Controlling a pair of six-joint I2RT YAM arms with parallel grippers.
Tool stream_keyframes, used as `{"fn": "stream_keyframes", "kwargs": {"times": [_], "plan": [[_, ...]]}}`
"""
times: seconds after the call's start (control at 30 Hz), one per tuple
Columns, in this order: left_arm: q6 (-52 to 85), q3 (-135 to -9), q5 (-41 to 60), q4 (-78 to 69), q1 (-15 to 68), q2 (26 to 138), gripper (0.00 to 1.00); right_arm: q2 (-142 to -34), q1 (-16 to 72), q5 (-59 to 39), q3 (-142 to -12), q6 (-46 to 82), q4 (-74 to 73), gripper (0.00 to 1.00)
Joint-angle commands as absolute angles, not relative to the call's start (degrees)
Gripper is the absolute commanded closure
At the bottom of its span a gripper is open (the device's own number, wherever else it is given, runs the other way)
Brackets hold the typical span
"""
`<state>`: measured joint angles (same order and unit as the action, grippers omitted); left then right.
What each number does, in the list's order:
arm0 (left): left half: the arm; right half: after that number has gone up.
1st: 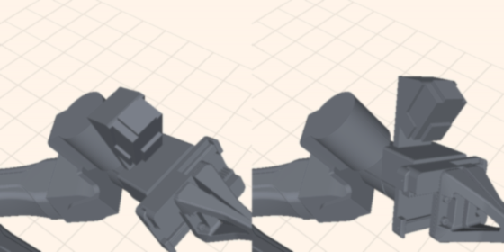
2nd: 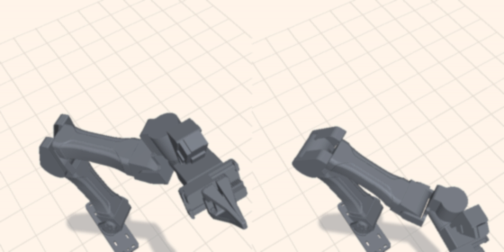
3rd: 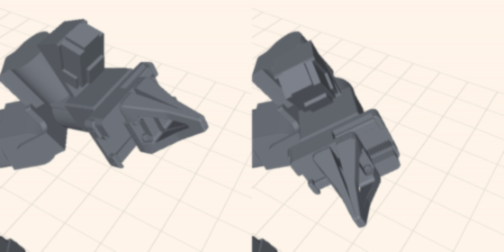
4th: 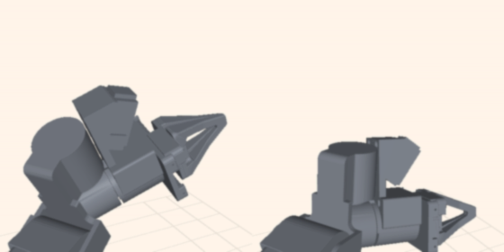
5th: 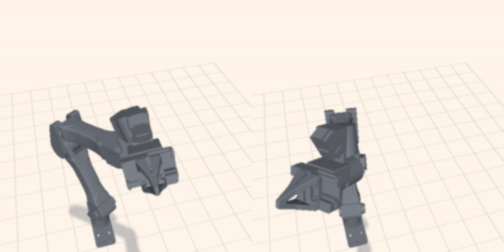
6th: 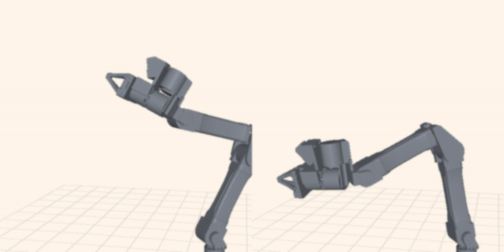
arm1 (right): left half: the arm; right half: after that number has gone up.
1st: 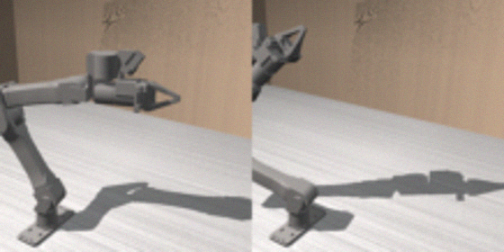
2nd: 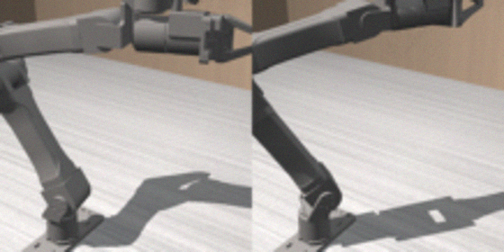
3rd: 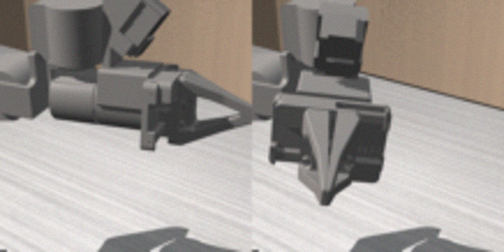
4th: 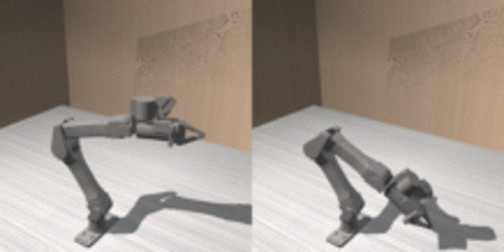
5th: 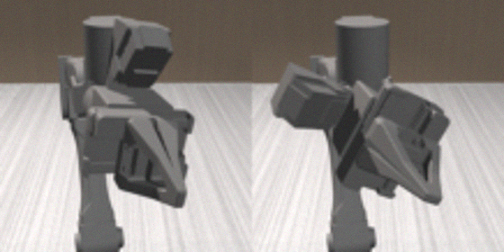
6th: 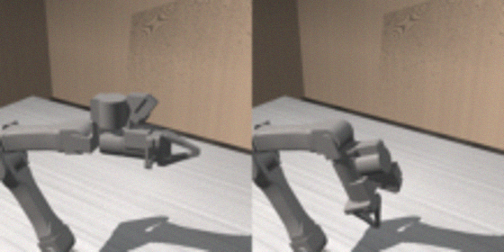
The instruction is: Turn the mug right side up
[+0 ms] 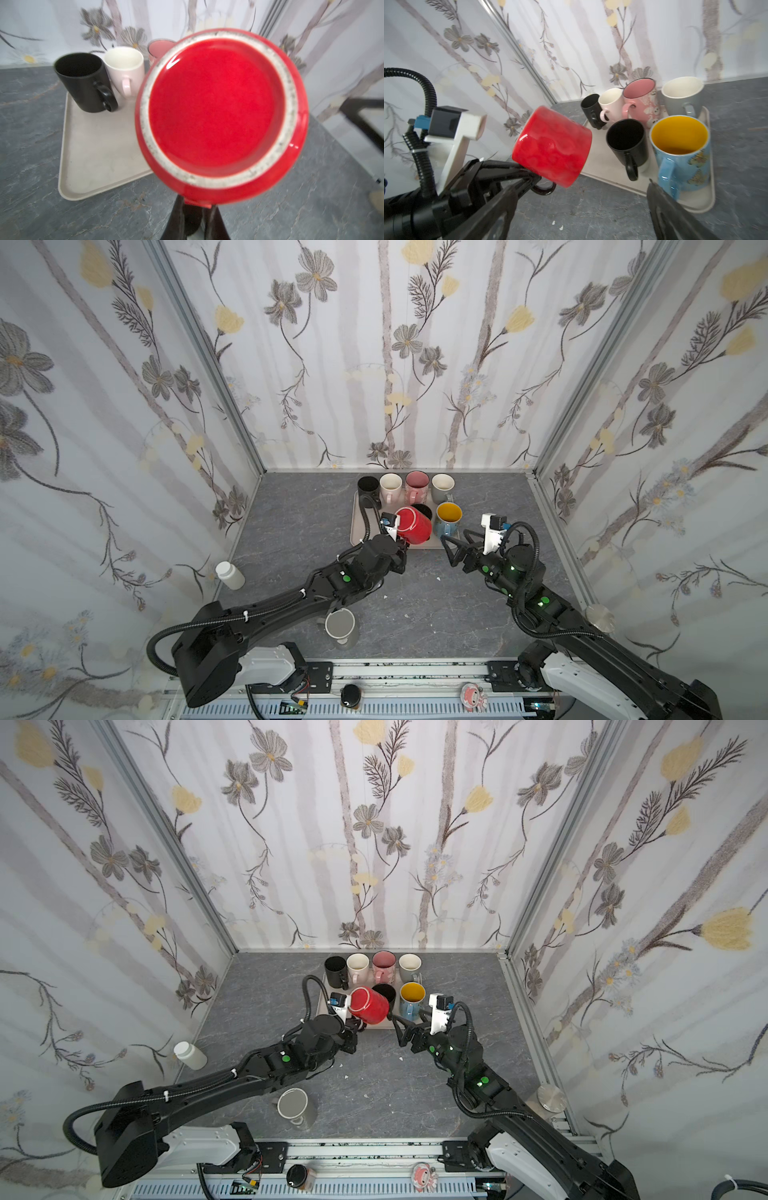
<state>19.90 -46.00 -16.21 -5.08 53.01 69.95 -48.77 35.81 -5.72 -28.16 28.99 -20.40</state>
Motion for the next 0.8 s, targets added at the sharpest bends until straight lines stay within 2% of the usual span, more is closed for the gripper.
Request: {"fn": "stream_keyframes", "kwargs": {"times": [0.0, 0.13, 0.4, 0.77], "plan": [[21.9, -45.0, -14.1, -15.9, 51.6, 65.0, 1.00, -51.4, 36.9, -13.1, -28.1, 33.0, -34.7, 0.06], [25.0, -41.7, -10.0, -22.4, 48.3, 59.4, 1.00, -55.5, 40.1, -13.5, -28.7, 35.0, -43.4, 0.06], [28.0, -37.7, -7.4, -35.2, 47.6, 53.4, 1.00, -64.2, 46.4, -14.0, -32.7, 35.9, -55.2, 0.09], [30.8, -35.8, -2.2, -41.6, 47.5, 50.7, 1.00, -73.6, 46.4, -20.6, -37.6, 43.3, -69.7, 0.29]]}}
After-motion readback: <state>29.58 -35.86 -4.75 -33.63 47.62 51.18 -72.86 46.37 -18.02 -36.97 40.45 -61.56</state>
